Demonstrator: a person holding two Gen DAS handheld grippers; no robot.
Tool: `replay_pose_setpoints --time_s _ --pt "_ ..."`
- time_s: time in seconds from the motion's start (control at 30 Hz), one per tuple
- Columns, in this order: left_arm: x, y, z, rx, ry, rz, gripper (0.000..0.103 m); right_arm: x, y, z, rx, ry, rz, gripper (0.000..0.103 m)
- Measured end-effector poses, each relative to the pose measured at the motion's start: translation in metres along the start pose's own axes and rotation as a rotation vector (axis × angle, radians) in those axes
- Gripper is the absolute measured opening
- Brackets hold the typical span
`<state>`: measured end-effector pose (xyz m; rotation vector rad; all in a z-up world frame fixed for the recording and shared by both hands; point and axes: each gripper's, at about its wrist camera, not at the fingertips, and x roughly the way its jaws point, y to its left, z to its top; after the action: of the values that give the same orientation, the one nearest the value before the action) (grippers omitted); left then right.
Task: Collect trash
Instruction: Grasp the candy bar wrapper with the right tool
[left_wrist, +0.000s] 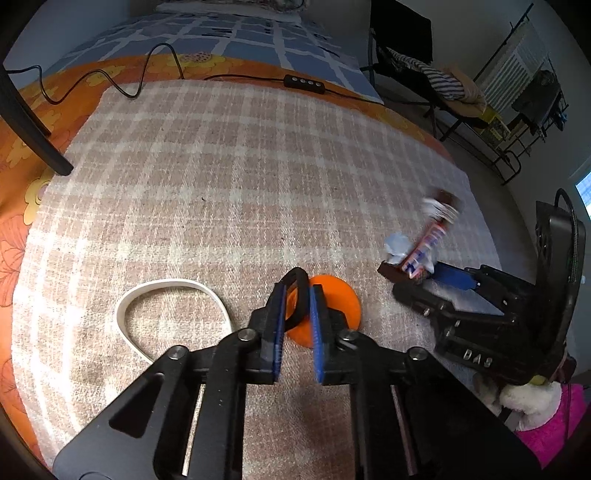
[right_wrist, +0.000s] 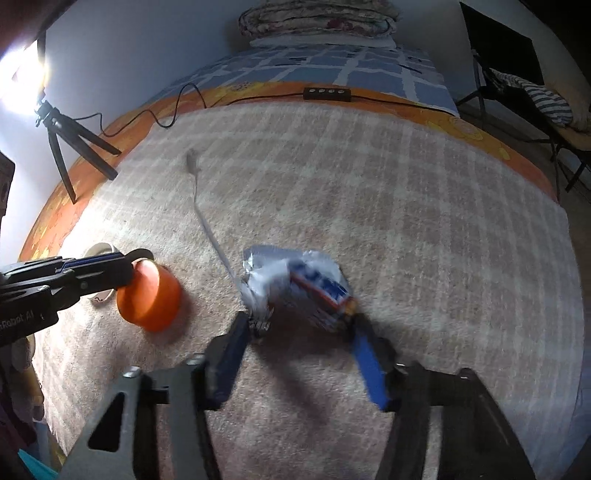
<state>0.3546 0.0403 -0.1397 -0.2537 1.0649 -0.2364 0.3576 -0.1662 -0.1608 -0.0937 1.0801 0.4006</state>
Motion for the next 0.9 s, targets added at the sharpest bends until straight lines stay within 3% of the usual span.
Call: replay_pose_setpoints --time_s 0.07,0.27,0.47,0.53,0.6,0.63,0.67,0.73,0.83,0.9 --pt "-0.001 0.000 0.000 0.002 -0.004 0.007 0.007 -0.001 -0.004 0.002 0.010 -0.002 0.014 0.032" --pt "-0.007 0.002 -0.002 -0.004 -0.016 0.012 0.006 -0.004 -0.005 0.001 0.002 -0.013 0.039 0.012" --pt "-0.019 0.010 -0.006 -0.015 -0.032 0.016 0.005 -0.008 -0.003 -0.005 -0.006 -0.024 0.074 0.009" --pt "-0.022 0.013 -0.008 -0.018 -0.037 0.015 0.005 -0.009 -0.004 -0.006 0.000 -0.025 0.089 0.021" --pt "-0.026 0.013 -0.008 -0.023 -0.042 0.010 0.005 -0.013 -0.009 -0.005 0.023 -0.059 0.121 0.069" --pt "-0.029 0.015 -0.009 -0.026 -0.046 0.007 0.005 -0.015 -0.009 -0.004 0.027 -0.079 0.122 0.076" --pt "-0.031 0.014 -0.008 -0.027 -0.049 0.005 0.005 -0.015 -0.009 -0.001 0.022 -0.094 0.115 0.081" --pt "-0.037 0.015 -0.009 -0.031 -0.059 0.000 0.005 -0.013 -0.006 0.010 -0.008 -0.102 0.082 0.081" --pt "-0.047 0.016 -0.009 -0.021 -0.070 0.000 0.005 -0.001 0.004 0.030 -0.105 -0.066 0.032 0.087" --pt "-0.052 0.016 -0.010 -0.016 -0.075 0.000 0.005 0.008 0.011 0.041 -0.176 -0.061 -0.040 0.087"
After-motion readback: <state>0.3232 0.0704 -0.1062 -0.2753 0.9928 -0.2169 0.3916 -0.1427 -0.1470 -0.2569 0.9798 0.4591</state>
